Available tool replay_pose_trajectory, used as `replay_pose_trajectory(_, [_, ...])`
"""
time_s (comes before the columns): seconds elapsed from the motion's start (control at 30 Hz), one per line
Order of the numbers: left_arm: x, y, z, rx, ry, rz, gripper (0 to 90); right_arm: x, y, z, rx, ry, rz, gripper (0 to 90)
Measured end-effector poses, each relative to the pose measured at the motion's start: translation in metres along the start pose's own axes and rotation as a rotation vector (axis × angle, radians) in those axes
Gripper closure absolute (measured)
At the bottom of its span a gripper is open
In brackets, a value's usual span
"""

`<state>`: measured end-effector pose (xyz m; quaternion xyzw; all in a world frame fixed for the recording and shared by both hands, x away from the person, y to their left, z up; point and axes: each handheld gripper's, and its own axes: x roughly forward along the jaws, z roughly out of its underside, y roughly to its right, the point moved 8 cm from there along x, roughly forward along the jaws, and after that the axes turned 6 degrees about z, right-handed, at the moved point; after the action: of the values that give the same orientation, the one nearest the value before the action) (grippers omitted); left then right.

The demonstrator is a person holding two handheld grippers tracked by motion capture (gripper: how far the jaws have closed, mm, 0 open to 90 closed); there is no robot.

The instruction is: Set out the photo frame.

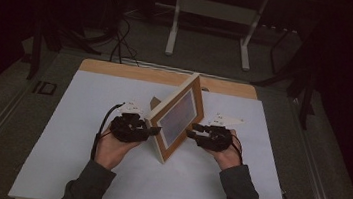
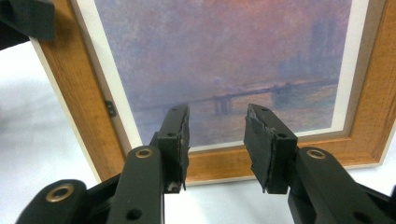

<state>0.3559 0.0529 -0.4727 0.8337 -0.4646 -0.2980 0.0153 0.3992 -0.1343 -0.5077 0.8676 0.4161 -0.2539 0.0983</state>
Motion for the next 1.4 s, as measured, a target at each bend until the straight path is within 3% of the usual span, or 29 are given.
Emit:
replay_pose_trajectory(0.33, [-0.017,-0.021,0.001,0.030,-0.075,0.121,68.0,-0.001,0.004,0.001,0.003,-0.002,0.010,59.4])
replay_pose_trajectory(0.67, [-0.025,-0.034,0.002,0.041,-0.100,0.237,68.1,-0.001,0.010,0.001,0.011,-0.005,0.023,59.4])
replay_pose_trajectory(1.27, [-0.022,-0.035,0.000,0.078,-0.115,0.302,68.0,-0.005,0.032,0.002,0.048,0.009,0.093,59.3])
replay_pose_trajectory(1.4, [-0.021,-0.035,-0.001,0.075,-0.111,0.281,68.0,-0.005,0.039,0.003,0.055,0.010,0.112,59.3])
